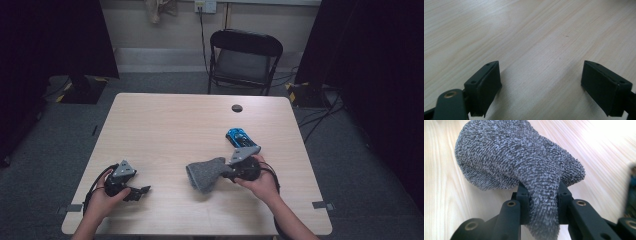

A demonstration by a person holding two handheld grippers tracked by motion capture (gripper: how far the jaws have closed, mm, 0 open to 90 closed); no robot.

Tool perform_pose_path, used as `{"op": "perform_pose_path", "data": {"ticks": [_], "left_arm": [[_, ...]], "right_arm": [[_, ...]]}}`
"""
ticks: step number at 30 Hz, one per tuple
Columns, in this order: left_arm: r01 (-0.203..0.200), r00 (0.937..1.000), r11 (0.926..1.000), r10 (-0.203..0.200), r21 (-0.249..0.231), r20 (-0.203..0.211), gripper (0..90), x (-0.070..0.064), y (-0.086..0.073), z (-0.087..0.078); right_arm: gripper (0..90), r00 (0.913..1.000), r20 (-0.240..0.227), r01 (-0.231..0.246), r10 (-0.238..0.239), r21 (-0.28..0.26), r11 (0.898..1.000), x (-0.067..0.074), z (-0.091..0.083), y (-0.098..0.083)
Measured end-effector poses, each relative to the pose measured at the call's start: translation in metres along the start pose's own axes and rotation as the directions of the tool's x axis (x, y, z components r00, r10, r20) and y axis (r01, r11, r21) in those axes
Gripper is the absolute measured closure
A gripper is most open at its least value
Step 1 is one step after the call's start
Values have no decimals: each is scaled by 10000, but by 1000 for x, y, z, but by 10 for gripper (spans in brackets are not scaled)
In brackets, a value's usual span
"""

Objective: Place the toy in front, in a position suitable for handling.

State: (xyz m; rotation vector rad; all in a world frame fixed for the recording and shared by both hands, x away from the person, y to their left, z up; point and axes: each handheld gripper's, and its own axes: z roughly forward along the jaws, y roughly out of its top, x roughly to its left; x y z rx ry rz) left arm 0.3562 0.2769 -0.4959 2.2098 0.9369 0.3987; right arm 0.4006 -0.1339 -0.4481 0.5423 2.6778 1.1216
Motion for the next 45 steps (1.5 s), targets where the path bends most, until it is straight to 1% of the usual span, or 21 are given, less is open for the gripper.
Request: {"op": "perform_pose_path", "data": {"ticks": [2,3,6,7,14,16,21,23,24,26,27,29,30,31,34,36,40,42,43,44,45], "left_arm": [[-2,9999,10000,2,39,115,154,0,1,1],[-2,9999,10000,2,39,115,155,0,1,1],[-8,9999,10000,7,68,170,154,0,2,1],[-12,9999,10000,11,66,156,154,0,2,1],[-147,9998,9998,145,162,97,156,0,3,1],[-56,9999,9999,54,124,154,156,0,2,1],[-23,9998,10000,21,77,195,155,1,1,0],[45,9998,10000,-45,20,197,153,1,0,1],[45,9998,10000,-45,20,197,153,1,0,1],[34,9998,10000,-34,-1,213,153,1,0,0],[24,9997,10000,-24,-6,223,153,1,0,0],[56,9997,10000,-55,-35,252,153,1,-1,0],[56,9997,10000,-55,-35,252,153,1,-1,0],[0,9998,10000,0,5,222,153,2,-1,0],[-122,9998,9999,121,87,161,156,2,0,-1],[-27,9997,10000,25,94,225,157,1,0,0],[-195,9997,9996,192,205,155,160,0,1,-2],[-304,9994,9991,300,282,145,161,1,1,-3],[-334,9994,9990,331,304,121,161,0,1,-4],[-432,9990,9985,429,344,102,163,0,2,-5],[-432,9990,9985,429,344,102,163,0,2,-5]], "right_arm": [[712,9992,-228,335,-335,21,9994,4,12,9],[712,9992,-228,335,-335,21,9994,4,12,9],[711,9963,-547,677,-670,121,9976,11,30,20],[709,9941,-665,865,-853,148,9961,15,44,27],[703,9929,-927,759,-745,121,9970,18,72,47],[699,9911,-1188,619,-603,98,9980,21,86,56],[690,9875,-1331,913,-848,431,9949,27,104,63],[654,9875,-1386,808,-748,385,9960,30,110,64],[654,9875,-1386,808,-748,385,9960,30,110,64],[533,9865,-1475,788,-714,451,9959,31,111,66],[533,9865,-1475,788,-714,451,9959,31,111,66],[397,9877,-1433,714,-623,596,9957,30,106,66],[397,9877,-1433,714,-623,596,9957,30,106,66],[320,9904,-1348,411,-322,641,9971,27,101,64],[275,9917,-1262,341,-264,595,9976,25,93,61],[254,9932,-1141,312,-252,512,9982,22,83,58],[218,9936,-1101,277,-233,386,9989,15,62,45],[203,9956,-930,153,-104,524,9985,8,46,22],[203,9956,-930,153,-104,524,9985,8,46,22],[197,9974,-709,-29,82,744,9972,4,37,6],[197,9974,-709,-29,82,744,9972,4,37,6]]}}
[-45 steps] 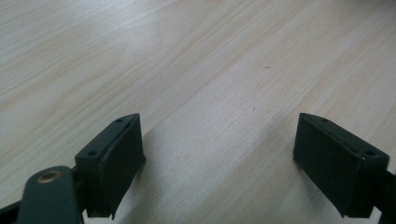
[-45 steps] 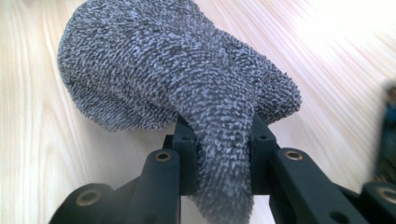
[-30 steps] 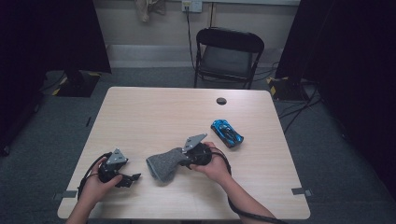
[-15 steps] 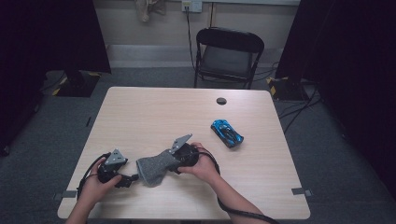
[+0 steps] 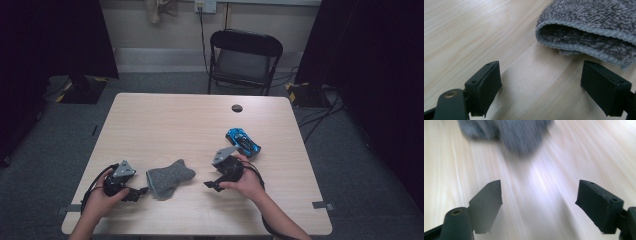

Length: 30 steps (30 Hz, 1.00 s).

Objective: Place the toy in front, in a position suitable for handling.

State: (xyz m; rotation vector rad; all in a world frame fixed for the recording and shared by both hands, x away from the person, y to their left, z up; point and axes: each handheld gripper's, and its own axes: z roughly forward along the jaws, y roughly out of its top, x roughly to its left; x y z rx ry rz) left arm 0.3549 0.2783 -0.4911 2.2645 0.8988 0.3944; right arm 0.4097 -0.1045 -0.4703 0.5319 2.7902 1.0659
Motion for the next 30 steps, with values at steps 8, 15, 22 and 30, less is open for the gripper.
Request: {"op": "perform_pose_path", "data": {"ticks": [8,15,22,30], "left_arm": [[-13,9999,10000,14,-44,151,163,-1,5,-5],[-356,9978,9994,354,17,569,164,-5,7,-6],[-335,9970,9994,344,-132,692,164,-3,10,-15],[-443,9937,9972,501,-594,1004,160,-17,34,-30]], "right_arm": [[187,9868,876,-1342,1365,-315,9905,-6,-32,-69],[173,9789,1417,-1312,1471,-1157,9846,-2,-41,-93],[173,9788,1418,-1317,1477,-1161,9845,-2,-41,-93],[172,9788,1424,-1315,1476,-1165,9845,-2,-41,-93]]}}
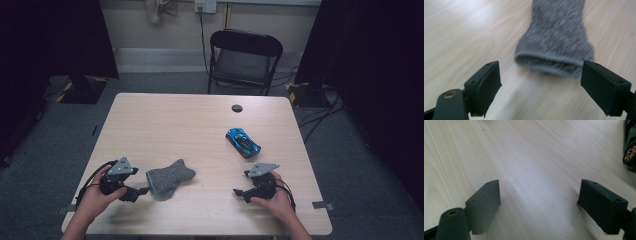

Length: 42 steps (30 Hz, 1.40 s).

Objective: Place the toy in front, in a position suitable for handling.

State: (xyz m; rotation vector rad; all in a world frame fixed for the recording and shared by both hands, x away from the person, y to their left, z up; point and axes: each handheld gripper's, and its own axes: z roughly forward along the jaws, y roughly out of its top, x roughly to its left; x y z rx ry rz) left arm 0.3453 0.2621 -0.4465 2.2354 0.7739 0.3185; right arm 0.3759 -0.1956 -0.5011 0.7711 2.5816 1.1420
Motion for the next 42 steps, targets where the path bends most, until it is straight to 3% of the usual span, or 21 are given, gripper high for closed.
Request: {"op": "perform_pose_path", "data": {"ticks": [3,4,6,7,13,14,17,27,31,34,37,38,39,42], "left_arm": [[-102,9993,9997,109,-200,345,158,-8,13,5],[-87,9980,9999,95,-130,625,158,-13,21,13],[-52,9969,9999,59,-89,786,158,-15,25,17],[-142,9955,9998,131,109,943,159,-19,31,27],[-591,9919,9974,540,414,1153,163,-28,40,52],[-805,9906,9953,741,528,1149,160,-30,42,58],[-940,9900,9933,862,666,1116,157,-30,43,64],[-725,9939,9960,677,526,875,159,-22,50,70],[-317,9978,9957,265,865,602,163,-15,41,81],[-453,9973,9952,400,871,613,170,-13,35,84],[-464,9983,9952,432,859,388,381,-10,31,80],[-486,9984,9944,457,935,329,381,-8,31,78],[-591,9980,9929,566,1035,267,458,-5,30,75],[-206,9997,9939,217,1087,-90,506,2,24,66]], "right_arm": [[168,10000,12,-3,3,4,10000,0,0,0],[168,10000,15,-7,7,7,10000,0,0,0],[168,10000,14,-4,4,6,10000,0,0,0],[165,10000,34,-28,28,13,10000,0,0,0],[164,10000,38,-35,35,14,10000,0,0,0],[164,10000,36,-37,37,14,10000,0,0,0],[164,10000,40,-42,42,16,10000,0,0,0],[137,10000,-45,18,-17,65,10000,0,1,0],[137,10000,-45,17,-17,71,10000,0,1,0],[137,10000,-47,17,-17,73,10000,0,1,0],[138,10000,-28,-1,1,63,10000,0,1,0],[138,10000,-28,-1,1,63,10000,0,1,0],[138,10000,-27,-2,3,61,10000,0,1,0],[138,10000,-27,0,0,61,10000,0,1,0]]}}
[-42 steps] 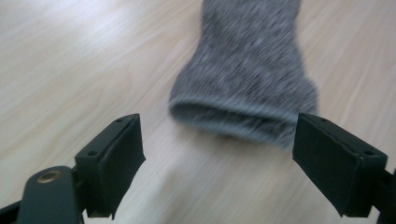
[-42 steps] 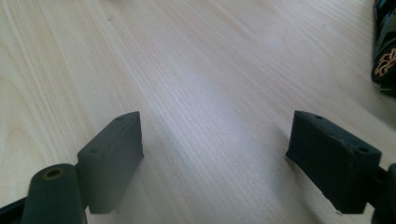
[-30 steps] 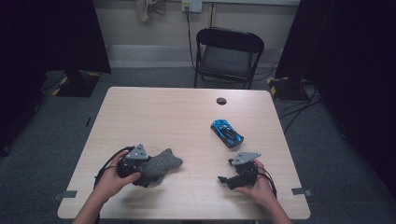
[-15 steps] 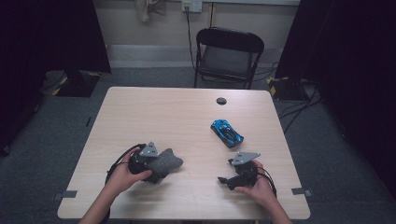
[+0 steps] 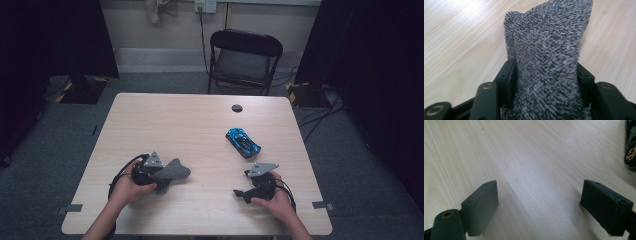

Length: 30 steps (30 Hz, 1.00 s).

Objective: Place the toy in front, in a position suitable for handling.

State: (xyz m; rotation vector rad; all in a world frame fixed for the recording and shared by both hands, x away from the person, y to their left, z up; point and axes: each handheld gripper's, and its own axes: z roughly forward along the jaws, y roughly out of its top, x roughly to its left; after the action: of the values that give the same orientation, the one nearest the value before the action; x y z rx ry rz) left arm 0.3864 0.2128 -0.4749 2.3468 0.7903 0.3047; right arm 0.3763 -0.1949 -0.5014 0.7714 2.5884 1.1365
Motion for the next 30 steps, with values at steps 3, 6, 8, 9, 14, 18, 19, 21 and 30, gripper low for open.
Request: {"op": "perform_pose_path", "data": {"ticks": [3,6,8,9,14,18,19,21,30], "left_arm": [[406,9983,9989,-415,-219,-417,538,11,-9,-11],[922,9928,9948,-951,-421,-724,534,27,-19,-23],[1011,9919,9939,-1041,-440,-733,524,29,-22,-25],[1190,9895,9922,-1216,-372,-783,510,30,-25,-25],[1543,9850,9868,-1576,-494,-709,366,30,-28,-20],[1908,9792,9801,-1939,-539,-597,199,28,-25,-15],[1789,9810,9826,-1820,-496,-665,199,28,-25,-14],[1605,9840,9863,-1630,-386,-726,186,25,-25,-12],[1269,9880,9911,-1299,-407,-830,154,25,-32,-6]], "right_arm": [[138,10000,0,0,0,0,10000,0,0,0],[138,10000,0,-1,1,-2,10000,0,0,0],[138,10000,1,-3,3,-1,10000,0,0,0],[138,10000,1,-2,2,-1,10000,0,0,0],[138,10000,33,-28,28,0,10000,0,0,0],[138,10000,33,-27,27,-1,10000,0,0,0],[138,10000,35,-24,24,-2,10000,0,0,0],[138,10000,36,-24,24,0,10000,0,0,0],[162,9998,75,-194,195,-56,9998,-2,-1,0]]}}
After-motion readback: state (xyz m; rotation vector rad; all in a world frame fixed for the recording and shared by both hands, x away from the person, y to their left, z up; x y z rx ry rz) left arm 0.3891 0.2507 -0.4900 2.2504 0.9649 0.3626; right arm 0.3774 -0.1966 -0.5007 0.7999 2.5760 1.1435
